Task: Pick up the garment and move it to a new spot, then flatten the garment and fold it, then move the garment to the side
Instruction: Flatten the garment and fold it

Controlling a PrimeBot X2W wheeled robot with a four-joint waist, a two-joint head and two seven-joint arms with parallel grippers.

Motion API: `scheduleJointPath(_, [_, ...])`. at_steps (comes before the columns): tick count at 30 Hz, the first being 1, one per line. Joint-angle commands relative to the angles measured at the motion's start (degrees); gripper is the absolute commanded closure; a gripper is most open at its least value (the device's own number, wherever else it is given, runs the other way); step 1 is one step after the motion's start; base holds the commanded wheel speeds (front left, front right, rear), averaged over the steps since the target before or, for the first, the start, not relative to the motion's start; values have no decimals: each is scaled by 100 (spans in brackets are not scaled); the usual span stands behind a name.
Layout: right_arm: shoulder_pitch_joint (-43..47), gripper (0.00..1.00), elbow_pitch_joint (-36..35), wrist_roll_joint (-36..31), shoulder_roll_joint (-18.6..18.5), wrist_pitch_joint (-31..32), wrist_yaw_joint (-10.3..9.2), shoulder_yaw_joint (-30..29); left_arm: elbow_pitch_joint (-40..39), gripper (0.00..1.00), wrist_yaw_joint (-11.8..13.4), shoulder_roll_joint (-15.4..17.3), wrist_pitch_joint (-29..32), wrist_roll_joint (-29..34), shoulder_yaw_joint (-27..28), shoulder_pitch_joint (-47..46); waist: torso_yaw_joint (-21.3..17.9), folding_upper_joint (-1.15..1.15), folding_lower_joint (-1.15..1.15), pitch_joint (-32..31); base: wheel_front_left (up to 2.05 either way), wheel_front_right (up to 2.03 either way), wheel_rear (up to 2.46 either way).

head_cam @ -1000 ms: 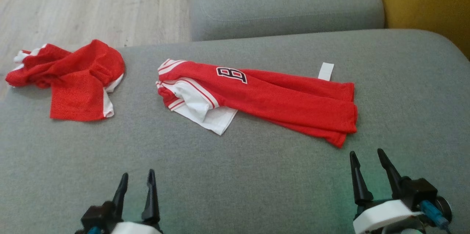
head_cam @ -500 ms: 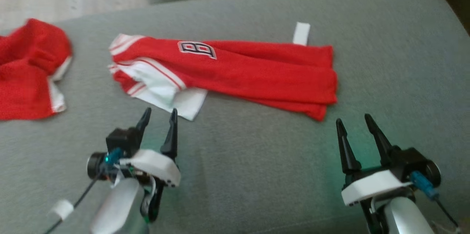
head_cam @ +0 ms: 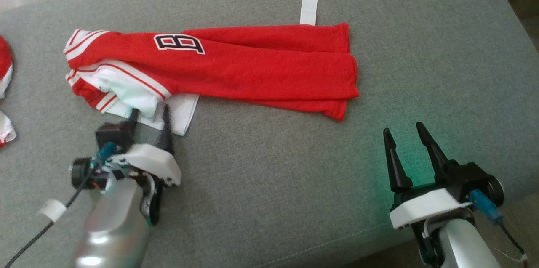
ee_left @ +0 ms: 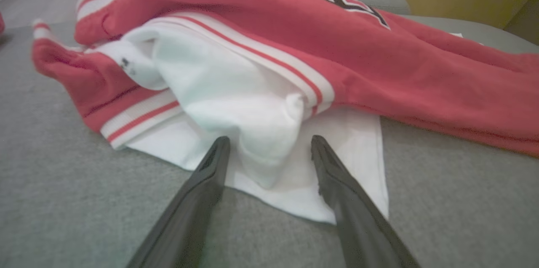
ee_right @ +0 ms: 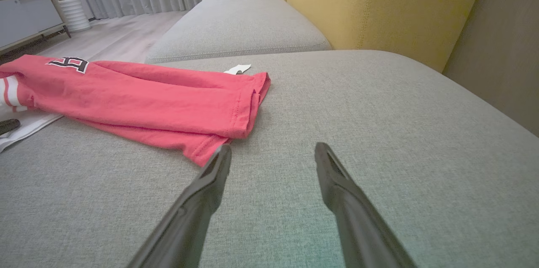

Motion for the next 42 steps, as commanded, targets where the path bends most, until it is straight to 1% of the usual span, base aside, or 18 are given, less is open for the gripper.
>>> scheduleJointPath(1, [-198,0,-197,53,-28,-63,21,148,-29,29,102,217,-97,-34,247,-243,-3,0,0,12,0,0,0])
scheduleJointPath(2, [-200,0,-200,56,-28,-63,21,147,-3,61,138,235,-147,-32,280,-287,-2,0,0,17,0,0,0])
scheduleJointPath(3, [-203,0,-202,59,-28,-63,21,142,13,78,170,253,-192,-22,306,-324,4,0,0,17,0,0,0])
scheduleJointPath(4, [-203,0,-201,60,-28,-63,21,129,22,100,195,268,-227,2,315,-354,19,0,0,12,0,0,0])
scheduleJointPath(11, [-174,0,-175,51,-28,-63,21,40,-87,100,183,288,-308,203,237,-360,224,0,0,-153,0,0,0])
scheduleJointPath(15, [-123,0,-142,47,-28,-63,21,15,-614,100,263,365,-314,506,163,-176,452,0,0,-379,0,0,0])
scheduleJointPath(18, [-49,0,-102,34,-28,-63,21,-26,-1032,100,350,475,-315,828,3,70,668,0,0,-620,0,0,0])
scheduleJointPath(23, [112,0,-45,38,-28,-63,21,-76,-1599,100,542,863,-221,1354,-342,483,1007,0,0,-1010,0,0,0])
scheduleJointPath(27, [237,0,-14,85,-28,-63,21,-91,-2251,100,686,1233,271,1602,-523,963,1190,0,0,-1171,0,0,0])
scheduleJointPath(31, [281,0,-6,110,-28,-63,21,-88,-3037,100,892,1548,839,1699,-580,1599,1242,0,0,-1177,0,0,0])
scheduleJointPath(34, [287,0,10,102,-28,-63,21,-115,-3555,100,994,1564,1201,1612,-638,2106,1230,0,0,-1138,0,0,0])
scheduleJointPath(36, [272,0,26,88,-28,-63,21,-131,-3721,100,1047,1537,1356,1533,-669,2383,1187,0,0,-1101,0,0,0])
scheduleJointPath(40, [222,0,45,52,-28,-63,21,-181,-3617,100,1178,1382,1423,1337,-674,2759,1080,0,0,-1031,0,0,0])
scheduleJointPath(42, [214,0,57,33,-28,-63,21,-223,-3500,100,1193,1277,1400,1256,-688,2817,1064,0,0,-1025,0,0,0])
